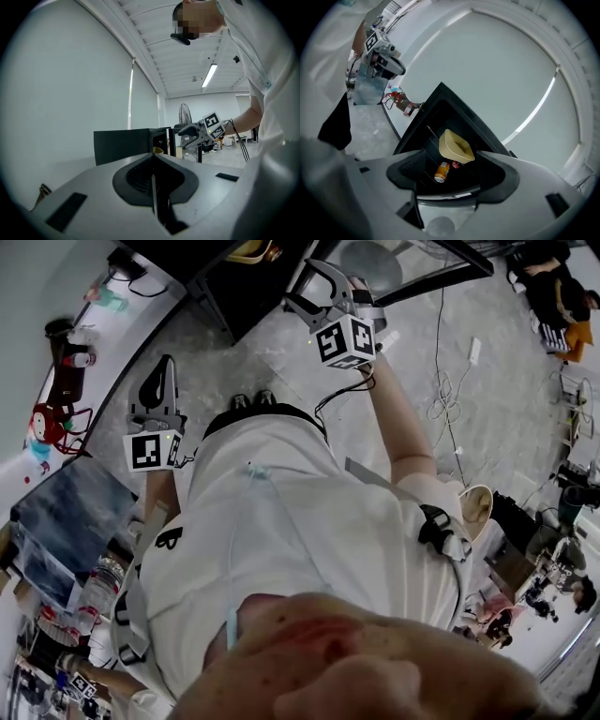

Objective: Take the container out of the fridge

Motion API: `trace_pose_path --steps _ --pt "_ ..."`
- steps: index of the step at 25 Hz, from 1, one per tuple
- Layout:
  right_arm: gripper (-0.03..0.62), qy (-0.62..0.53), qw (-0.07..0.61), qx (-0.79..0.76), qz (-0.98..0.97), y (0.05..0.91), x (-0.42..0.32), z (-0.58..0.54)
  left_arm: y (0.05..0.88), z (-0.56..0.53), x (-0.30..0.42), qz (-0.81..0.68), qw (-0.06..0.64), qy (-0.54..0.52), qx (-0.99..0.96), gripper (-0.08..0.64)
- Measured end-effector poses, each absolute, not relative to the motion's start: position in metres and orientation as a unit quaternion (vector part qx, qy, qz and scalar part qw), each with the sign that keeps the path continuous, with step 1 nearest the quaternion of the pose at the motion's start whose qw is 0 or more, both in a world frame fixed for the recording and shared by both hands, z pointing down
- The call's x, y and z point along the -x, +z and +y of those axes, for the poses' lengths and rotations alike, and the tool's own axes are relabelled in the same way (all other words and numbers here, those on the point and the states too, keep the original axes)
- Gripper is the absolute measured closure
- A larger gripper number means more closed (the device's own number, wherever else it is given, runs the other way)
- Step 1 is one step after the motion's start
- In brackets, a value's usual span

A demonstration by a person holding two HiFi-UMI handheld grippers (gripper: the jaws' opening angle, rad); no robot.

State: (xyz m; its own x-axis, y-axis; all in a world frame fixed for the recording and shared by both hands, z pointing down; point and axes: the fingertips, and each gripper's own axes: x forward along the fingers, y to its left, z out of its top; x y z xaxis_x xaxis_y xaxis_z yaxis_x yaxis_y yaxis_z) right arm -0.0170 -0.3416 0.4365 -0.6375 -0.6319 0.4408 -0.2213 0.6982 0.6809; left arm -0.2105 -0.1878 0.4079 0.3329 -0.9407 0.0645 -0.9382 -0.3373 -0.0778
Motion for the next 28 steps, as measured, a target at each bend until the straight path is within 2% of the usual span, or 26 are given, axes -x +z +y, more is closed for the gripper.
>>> trace_pose_path --steps 9,22,28 --pt "0.268 -0.438 0.418 -0.154 -0.781 0.478 0.049 -0.38 0.412 -0.184 0.226 0.599 0.008 -0.06 0.798 0.551" --pt "0.268 -0.496 0.476 -0.073 -0.722 0.521 0.079 -0.416 0.408 -0.184 0.235 0.615 0.015 -0.074 0.785 0.551" --pt "0.268 -0.523 0.483 -0.054 -0.7 0.533 0.093 -0.425 0.407 -0.183 0.234 0.616 0.022 -0.08 0.783 0.551"
